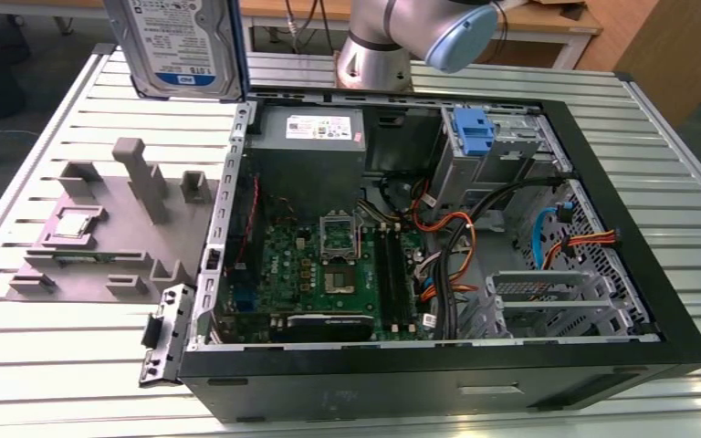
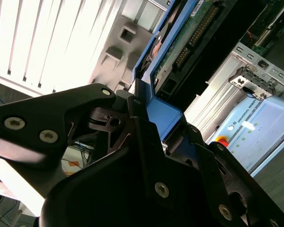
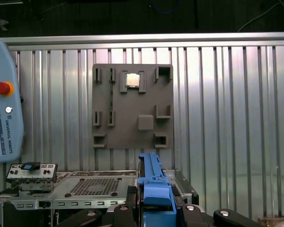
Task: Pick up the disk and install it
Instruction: 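Pick up the disk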
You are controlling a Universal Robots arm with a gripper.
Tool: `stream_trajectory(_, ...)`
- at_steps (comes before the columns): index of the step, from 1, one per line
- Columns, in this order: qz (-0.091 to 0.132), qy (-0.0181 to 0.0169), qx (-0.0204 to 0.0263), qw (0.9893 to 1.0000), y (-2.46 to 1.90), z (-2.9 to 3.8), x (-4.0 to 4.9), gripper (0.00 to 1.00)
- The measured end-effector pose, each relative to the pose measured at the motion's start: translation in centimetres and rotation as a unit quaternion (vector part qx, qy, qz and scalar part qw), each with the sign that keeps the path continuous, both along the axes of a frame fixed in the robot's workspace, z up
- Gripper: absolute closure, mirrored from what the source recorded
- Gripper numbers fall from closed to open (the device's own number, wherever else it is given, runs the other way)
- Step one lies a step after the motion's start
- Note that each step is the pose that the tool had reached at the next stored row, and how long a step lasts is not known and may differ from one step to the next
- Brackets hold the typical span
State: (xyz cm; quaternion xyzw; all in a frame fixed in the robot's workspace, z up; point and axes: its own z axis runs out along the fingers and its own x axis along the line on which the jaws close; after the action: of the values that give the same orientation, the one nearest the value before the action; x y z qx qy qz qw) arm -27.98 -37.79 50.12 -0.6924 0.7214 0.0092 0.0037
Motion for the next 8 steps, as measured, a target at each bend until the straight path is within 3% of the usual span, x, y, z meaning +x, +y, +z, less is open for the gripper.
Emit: stream_trajectory(8, 0.0, 0.0, 0.0, 1.0, 0.0, -0.01, 0.3, 0.63)
